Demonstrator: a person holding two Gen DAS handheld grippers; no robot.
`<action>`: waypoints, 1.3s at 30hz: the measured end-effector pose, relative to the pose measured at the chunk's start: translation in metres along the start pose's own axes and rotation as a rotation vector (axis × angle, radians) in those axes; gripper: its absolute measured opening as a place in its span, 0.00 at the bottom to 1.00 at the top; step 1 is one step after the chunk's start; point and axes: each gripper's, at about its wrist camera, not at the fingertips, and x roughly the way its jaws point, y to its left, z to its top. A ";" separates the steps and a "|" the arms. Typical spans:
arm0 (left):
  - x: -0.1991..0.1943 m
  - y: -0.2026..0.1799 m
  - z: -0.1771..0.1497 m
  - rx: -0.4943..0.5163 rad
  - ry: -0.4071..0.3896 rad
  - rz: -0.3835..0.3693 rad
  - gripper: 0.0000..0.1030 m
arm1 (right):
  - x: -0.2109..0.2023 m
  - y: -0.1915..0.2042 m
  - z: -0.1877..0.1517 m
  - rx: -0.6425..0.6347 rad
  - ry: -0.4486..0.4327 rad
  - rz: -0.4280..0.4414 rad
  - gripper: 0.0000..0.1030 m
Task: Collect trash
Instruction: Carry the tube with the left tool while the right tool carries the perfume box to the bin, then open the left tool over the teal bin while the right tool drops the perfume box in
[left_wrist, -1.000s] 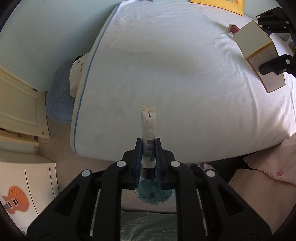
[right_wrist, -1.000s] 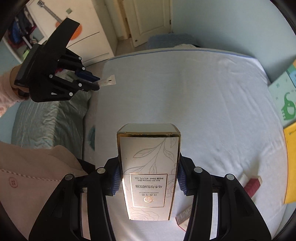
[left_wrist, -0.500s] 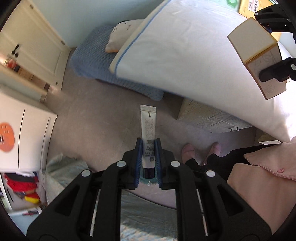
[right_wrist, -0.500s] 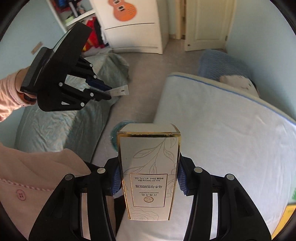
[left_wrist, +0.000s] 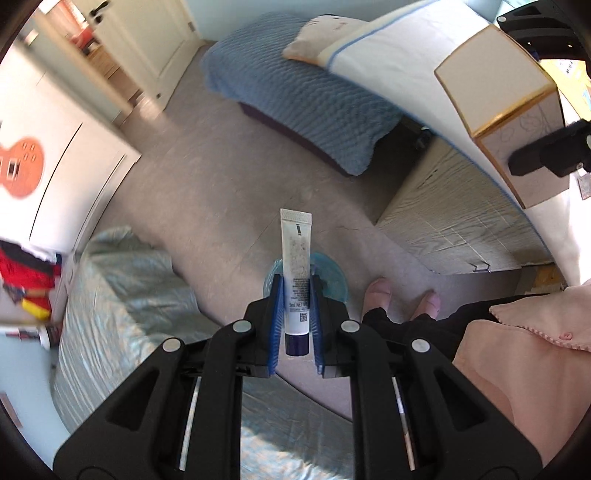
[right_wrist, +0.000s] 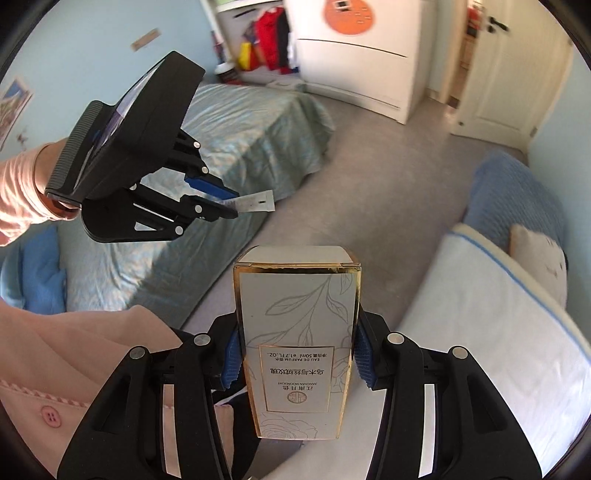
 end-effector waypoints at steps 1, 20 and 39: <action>0.000 0.003 -0.004 -0.016 0.002 0.002 0.12 | 0.003 0.005 0.005 -0.018 0.004 0.009 0.48; 0.005 0.040 -0.056 -0.194 0.025 -0.009 0.12 | 0.044 0.044 0.045 -0.174 0.073 0.100 0.48; 0.022 0.057 -0.062 -0.247 0.044 -0.048 0.12 | 0.069 0.046 0.065 -0.201 0.111 0.138 0.48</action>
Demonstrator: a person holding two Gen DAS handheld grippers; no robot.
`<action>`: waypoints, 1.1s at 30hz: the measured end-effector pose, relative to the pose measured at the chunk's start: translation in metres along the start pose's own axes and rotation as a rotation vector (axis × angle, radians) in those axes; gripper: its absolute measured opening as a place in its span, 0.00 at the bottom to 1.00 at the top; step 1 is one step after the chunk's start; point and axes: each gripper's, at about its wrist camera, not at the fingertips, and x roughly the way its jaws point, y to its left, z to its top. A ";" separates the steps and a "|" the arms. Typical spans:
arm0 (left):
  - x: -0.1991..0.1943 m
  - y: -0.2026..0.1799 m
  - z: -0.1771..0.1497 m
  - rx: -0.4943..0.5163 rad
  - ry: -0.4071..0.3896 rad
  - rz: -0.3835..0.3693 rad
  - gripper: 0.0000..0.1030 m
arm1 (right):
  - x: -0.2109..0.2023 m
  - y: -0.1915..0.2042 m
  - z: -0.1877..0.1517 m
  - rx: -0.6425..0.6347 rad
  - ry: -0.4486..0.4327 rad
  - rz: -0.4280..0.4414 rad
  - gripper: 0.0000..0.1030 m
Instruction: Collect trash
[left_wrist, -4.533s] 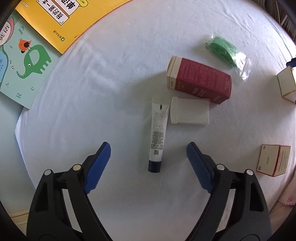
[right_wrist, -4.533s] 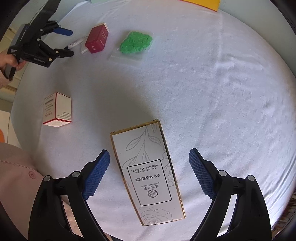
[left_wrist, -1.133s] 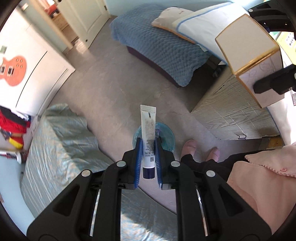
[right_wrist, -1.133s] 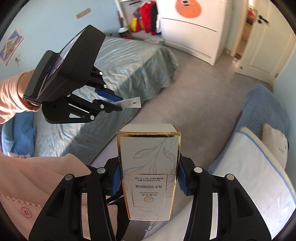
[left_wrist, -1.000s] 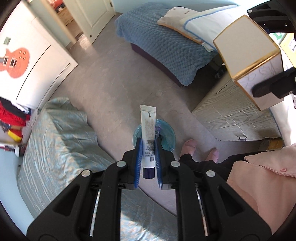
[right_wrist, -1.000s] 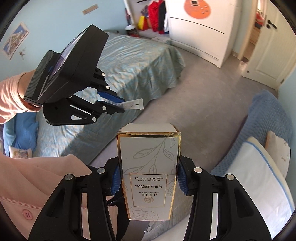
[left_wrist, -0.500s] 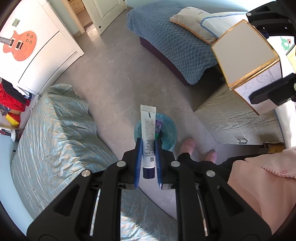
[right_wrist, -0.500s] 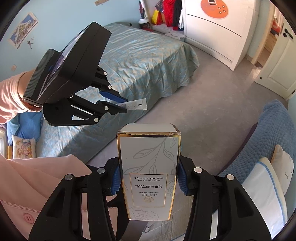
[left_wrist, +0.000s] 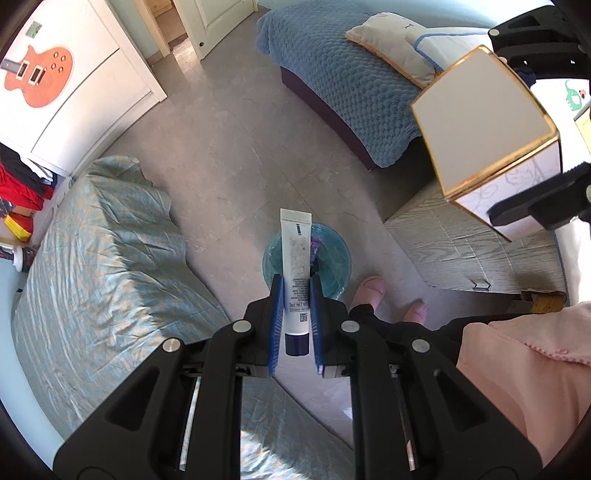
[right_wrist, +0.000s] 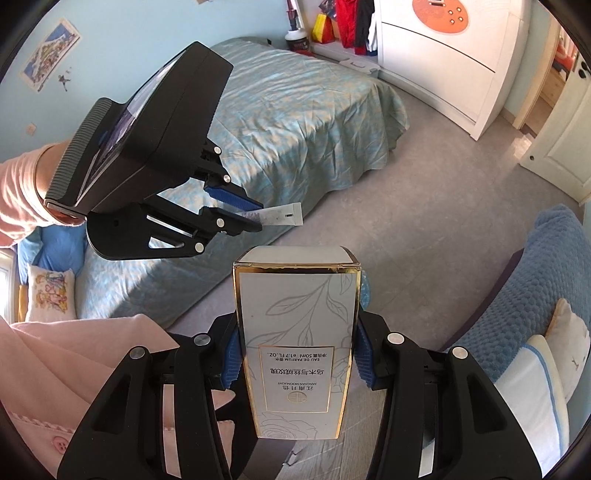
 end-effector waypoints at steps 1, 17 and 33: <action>0.001 0.001 0.000 0.001 0.002 0.001 0.12 | 0.001 0.000 0.000 0.001 0.000 0.005 0.48; 0.018 0.018 0.001 0.002 0.048 0.044 0.84 | -0.005 -0.033 -0.002 0.056 0.001 -0.032 0.77; 0.004 -0.009 0.015 0.091 0.006 0.064 0.91 | -0.029 -0.042 -0.026 0.126 -0.018 -0.100 0.83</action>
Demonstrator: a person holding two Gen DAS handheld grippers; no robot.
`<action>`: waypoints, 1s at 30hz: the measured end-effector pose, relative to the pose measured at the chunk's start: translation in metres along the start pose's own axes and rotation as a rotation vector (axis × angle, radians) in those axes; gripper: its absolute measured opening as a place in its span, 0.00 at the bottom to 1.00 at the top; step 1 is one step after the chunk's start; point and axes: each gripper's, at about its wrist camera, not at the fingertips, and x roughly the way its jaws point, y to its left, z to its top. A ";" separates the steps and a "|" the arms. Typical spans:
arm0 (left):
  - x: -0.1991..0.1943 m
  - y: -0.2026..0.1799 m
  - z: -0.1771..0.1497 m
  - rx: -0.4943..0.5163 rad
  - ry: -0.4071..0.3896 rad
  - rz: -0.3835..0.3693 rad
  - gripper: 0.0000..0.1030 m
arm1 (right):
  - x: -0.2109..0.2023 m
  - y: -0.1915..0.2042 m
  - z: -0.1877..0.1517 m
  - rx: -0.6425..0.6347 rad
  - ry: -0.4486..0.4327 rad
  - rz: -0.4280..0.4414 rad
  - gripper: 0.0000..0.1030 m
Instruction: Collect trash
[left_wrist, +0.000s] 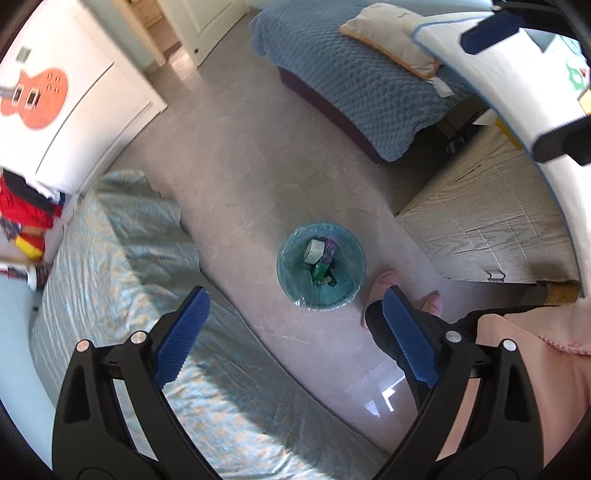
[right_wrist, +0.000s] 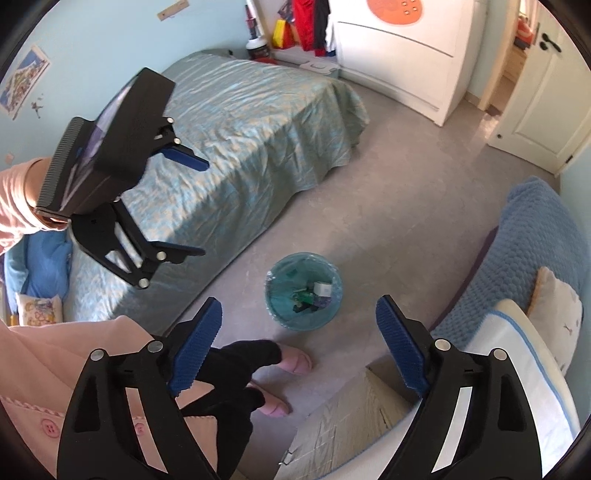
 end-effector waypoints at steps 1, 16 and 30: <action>-0.003 -0.004 0.002 0.013 -0.005 -0.001 0.91 | -0.003 -0.002 -0.003 0.010 -0.003 -0.005 0.83; -0.037 -0.090 0.052 0.268 -0.093 0.013 0.94 | -0.075 -0.033 -0.105 0.292 -0.072 -0.195 0.84; -0.057 -0.247 0.082 0.592 -0.132 -0.073 0.94 | -0.152 -0.016 -0.281 0.647 -0.106 -0.384 0.85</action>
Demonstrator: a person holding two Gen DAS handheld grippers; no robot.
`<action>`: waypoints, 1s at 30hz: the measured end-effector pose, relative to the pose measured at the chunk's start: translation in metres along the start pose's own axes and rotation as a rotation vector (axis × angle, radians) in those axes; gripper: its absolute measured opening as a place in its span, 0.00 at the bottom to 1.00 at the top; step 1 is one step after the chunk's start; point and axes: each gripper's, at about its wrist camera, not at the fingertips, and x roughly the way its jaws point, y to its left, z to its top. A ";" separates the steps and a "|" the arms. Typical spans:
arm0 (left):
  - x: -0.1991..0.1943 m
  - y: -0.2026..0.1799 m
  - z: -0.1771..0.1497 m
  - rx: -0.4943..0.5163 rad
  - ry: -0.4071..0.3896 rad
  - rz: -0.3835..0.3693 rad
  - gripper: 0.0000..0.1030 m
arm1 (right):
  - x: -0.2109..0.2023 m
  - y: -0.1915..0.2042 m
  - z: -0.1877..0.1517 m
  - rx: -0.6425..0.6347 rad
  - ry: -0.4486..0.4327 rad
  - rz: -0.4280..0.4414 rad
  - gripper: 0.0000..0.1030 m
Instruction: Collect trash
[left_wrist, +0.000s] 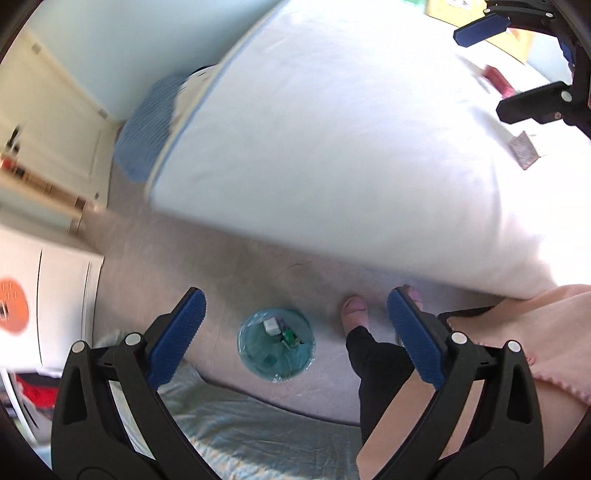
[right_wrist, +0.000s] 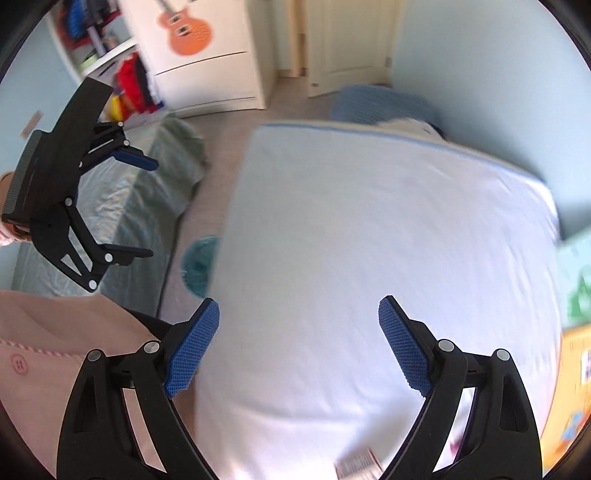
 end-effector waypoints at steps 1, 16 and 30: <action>0.000 -0.008 0.005 0.019 -0.003 -0.006 0.94 | -0.005 -0.006 -0.009 0.017 -0.001 -0.012 0.85; -0.002 -0.158 0.086 0.252 -0.039 -0.106 0.94 | -0.064 -0.113 -0.155 0.227 0.041 -0.167 0.85; 0.011 -0.239 0.139 0.197 -0.005 -0.162 0.94 | -0.024 -0.170 -0.180 0.240 0.056 -0.067 0.85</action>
